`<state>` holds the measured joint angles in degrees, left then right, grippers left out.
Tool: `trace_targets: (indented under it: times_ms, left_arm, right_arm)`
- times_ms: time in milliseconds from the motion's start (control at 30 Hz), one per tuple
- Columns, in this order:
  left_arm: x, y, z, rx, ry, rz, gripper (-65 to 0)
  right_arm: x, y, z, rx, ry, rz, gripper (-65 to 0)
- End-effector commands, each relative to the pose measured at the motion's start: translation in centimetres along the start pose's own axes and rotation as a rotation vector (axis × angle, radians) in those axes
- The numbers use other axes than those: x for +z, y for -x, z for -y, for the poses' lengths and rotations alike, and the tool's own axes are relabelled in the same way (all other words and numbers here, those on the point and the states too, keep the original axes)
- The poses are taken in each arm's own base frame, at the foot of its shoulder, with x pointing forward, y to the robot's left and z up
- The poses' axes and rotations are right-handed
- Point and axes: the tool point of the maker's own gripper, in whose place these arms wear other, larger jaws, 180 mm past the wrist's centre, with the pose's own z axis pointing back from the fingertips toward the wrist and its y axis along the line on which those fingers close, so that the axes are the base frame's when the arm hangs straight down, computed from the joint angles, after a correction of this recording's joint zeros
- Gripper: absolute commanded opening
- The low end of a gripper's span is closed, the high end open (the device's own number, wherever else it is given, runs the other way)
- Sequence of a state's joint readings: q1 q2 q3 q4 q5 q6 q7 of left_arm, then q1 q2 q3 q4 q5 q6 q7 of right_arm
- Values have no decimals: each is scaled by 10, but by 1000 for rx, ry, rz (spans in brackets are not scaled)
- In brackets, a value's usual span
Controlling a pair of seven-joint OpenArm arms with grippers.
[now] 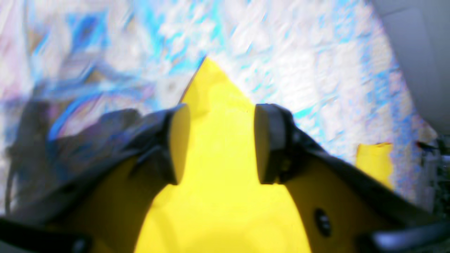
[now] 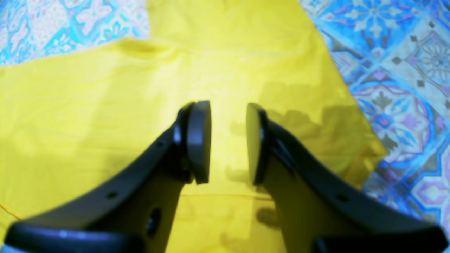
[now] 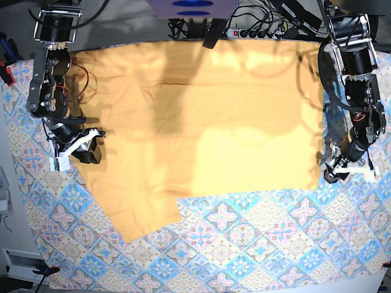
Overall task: Fold the T-shirt properly
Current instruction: 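Move both grippers outward along the shirt's sides toward the hem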
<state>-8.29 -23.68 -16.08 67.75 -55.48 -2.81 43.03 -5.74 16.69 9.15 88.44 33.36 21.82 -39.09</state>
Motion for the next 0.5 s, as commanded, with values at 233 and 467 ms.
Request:
trace_targets:
  times_ms: [233, 467]
  left_arm:
    - [-9, -27, -12, 51, -30, 72, -244]
    - [-24, -27, -26, 118, -71, 65, -246]
  right_arm:
    - [3, -20, 2, 15, -3, 57, -485]
    - [3, -20, 2, 15, -3, 57, -485]
